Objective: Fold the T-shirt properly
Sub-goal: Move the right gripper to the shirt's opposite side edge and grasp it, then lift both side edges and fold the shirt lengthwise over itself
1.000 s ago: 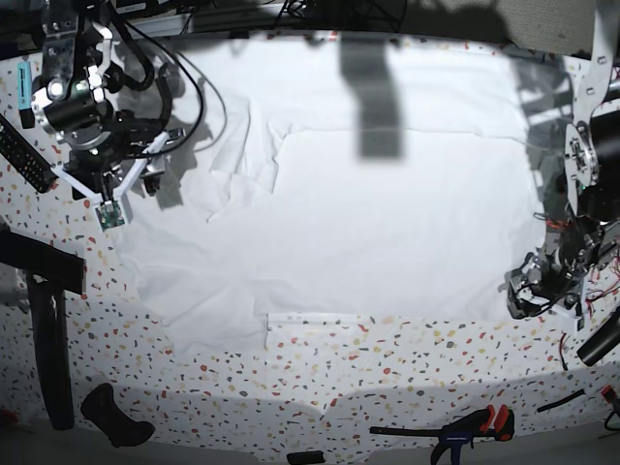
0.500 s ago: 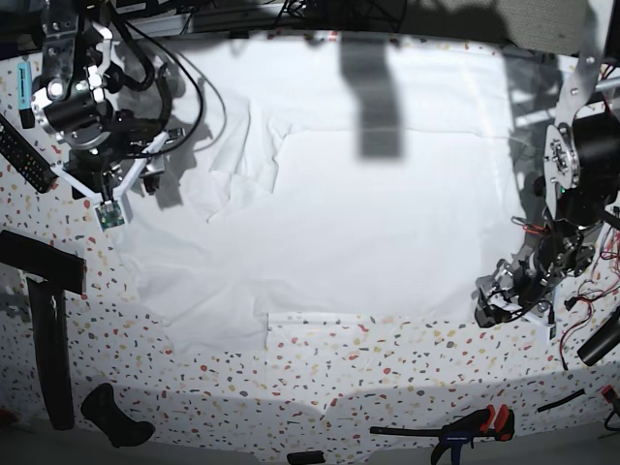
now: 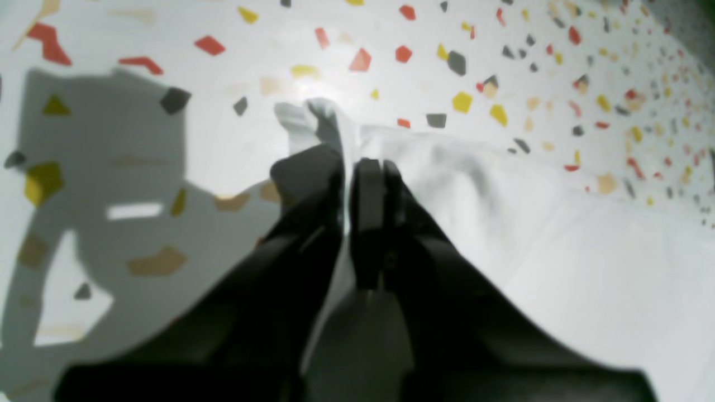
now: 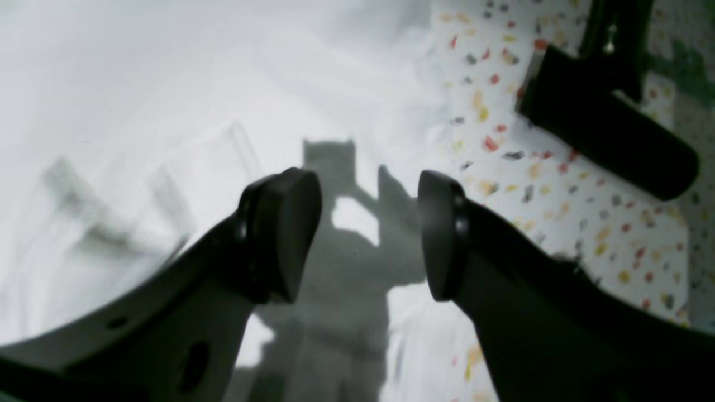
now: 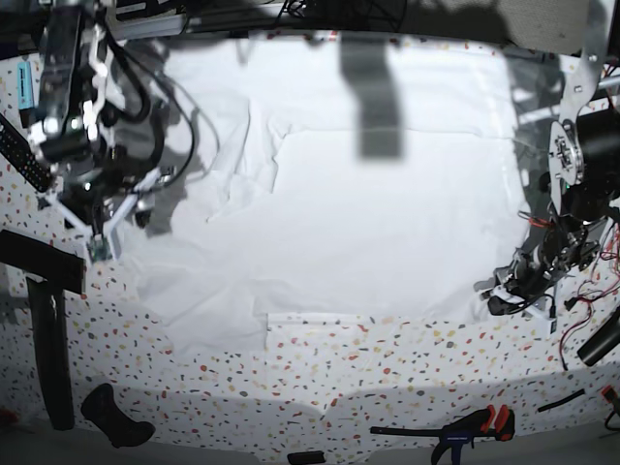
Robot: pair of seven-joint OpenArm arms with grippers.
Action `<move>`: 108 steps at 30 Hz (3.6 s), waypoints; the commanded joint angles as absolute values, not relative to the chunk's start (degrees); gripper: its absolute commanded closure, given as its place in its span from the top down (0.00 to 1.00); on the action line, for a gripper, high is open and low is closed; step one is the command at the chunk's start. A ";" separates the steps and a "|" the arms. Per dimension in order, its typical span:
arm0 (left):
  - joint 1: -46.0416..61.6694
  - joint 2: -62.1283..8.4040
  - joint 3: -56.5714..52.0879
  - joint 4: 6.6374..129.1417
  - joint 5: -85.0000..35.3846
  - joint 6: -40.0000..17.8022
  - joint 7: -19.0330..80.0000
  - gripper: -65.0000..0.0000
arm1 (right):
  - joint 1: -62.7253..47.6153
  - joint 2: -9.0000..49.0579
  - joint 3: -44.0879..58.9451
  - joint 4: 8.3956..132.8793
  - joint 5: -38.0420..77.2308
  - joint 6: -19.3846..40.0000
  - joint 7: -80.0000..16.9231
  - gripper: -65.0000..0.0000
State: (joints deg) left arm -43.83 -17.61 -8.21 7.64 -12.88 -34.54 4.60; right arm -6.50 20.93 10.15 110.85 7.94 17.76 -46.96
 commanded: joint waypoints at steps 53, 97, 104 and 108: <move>-45.87 -18.26 -8.19 8.40 -13.52 -40.00 4.67 0.00 | 42.65 21.69 -6.39 44.49 0.10 38.79 -33.65 0.49; -45.54 -20.86 -8.19 18.79 -15.64 -40.00 12.86 0.00 | 39.81 21.61 -6.39 53.58 1.72 34.06 -38.54 0.00; -45.54 -21.69 -8.21 18.87 -22.22 -40.00 18.04 0.00 | 39.22 21.82 -6.35 58.06 5.80 36.71 -41.56 0.00; -44.93 -22.72 -8.21 19.62 -22.22 -40.00 18.13 0.00 | 36.73 21.89 -6.22 63.53 7.99 38.22 -44.69 0.00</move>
